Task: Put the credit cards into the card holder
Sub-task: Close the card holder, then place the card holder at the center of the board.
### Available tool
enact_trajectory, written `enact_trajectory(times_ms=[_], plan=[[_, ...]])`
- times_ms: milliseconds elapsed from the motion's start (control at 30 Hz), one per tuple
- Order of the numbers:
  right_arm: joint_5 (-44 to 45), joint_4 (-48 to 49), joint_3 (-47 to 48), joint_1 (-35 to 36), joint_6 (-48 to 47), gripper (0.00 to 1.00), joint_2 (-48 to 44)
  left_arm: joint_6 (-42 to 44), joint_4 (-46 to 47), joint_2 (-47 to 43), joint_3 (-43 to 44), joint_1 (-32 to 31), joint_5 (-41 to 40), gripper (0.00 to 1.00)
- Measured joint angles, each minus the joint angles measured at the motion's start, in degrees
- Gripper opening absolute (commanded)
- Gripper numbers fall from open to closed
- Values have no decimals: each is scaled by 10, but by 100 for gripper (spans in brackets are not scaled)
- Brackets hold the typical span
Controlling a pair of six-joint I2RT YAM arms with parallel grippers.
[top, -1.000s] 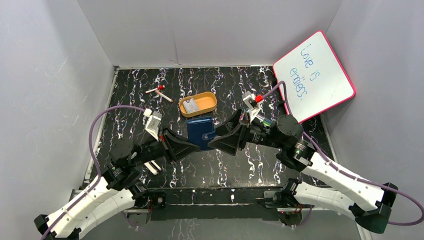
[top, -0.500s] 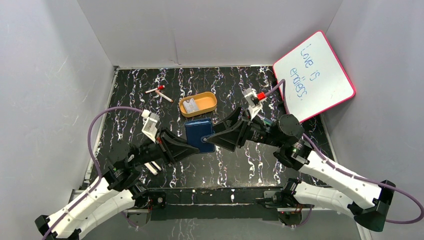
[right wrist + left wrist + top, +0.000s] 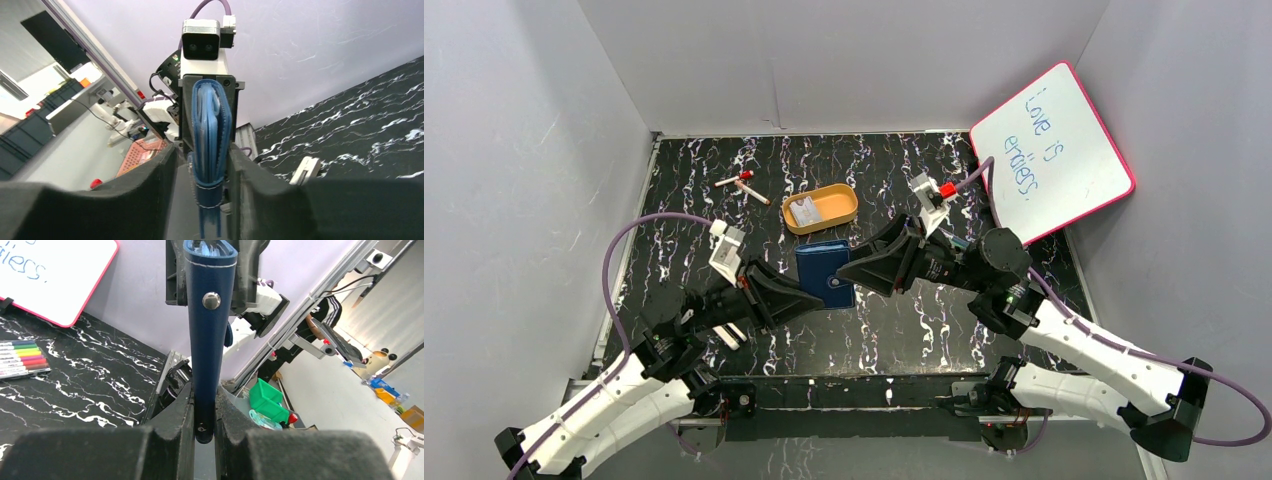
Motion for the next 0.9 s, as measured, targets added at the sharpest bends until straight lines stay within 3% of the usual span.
enact_trajectory(times_ms=[67, 200, 400, 500, 700, 900], plan=[[0, -6, 0, 0, -3, 73, -1, 2, -5, 0, 0, 0, -4, 0], [56, -109, 16, 3, -47, 77, -17, 18, -75, 1, 6, 0, -68, 0], [303, -358, 41, 3, -129, 88, -77, 28, -238, 45, 28, 0, -237, 0], [393, -435, 34, 3, -133, 91, -94, 21, -286, 112, 29, 1, -275, 0], [514, -508, -20, 3, -111, 98, -92, -13, -306, 273, 28, 1, -294, 0], [566, -497, -80, 3, -82, 99, -103, -58, -267, 388, 27, 1, -306, 0]])
